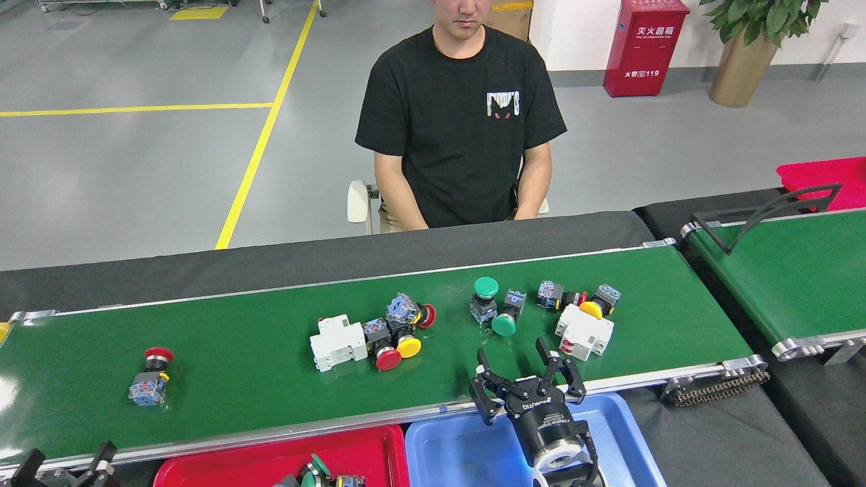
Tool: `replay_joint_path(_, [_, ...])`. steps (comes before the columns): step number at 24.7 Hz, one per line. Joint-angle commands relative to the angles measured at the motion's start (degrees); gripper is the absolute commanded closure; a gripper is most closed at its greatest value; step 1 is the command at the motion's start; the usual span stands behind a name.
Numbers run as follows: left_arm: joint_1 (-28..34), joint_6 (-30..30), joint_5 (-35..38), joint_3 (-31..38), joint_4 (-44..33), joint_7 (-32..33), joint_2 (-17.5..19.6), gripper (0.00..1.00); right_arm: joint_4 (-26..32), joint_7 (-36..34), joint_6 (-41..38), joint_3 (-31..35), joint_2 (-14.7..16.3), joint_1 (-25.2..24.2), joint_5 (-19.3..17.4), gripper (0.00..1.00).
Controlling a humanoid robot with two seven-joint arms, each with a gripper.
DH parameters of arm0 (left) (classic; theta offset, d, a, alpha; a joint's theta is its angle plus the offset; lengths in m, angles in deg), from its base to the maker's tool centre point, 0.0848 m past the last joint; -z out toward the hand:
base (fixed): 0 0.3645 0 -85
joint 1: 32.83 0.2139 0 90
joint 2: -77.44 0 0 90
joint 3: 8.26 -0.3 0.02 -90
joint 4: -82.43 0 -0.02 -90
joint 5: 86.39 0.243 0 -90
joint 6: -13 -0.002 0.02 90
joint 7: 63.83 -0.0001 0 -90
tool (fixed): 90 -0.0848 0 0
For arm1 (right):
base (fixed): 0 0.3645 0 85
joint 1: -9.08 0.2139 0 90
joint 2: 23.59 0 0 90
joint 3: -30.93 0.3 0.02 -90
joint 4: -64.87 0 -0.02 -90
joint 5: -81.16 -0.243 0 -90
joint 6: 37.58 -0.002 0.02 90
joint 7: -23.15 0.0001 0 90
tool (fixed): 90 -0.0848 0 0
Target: Pick switch part from conveyor to tray
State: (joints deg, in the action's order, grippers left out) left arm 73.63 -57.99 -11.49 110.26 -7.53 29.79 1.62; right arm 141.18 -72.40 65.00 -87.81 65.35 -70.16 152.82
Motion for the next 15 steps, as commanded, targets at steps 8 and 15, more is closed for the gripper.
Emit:
replay_joint_path(8, [-11.10,-1.17,2.35,-4.44,9.80,0.08,1.20,0.01,-14.52,1.41,0.08,-0.36,-7.91,12.26,0.14,0.00])
replay_joint_path(15, [-22.35,-1.87,2.62,-7.43,22.55,0.17,4.72,0.01,-24.37,1.41,0.08,-0.09,-8.35,18.68,-2.05,0.00])
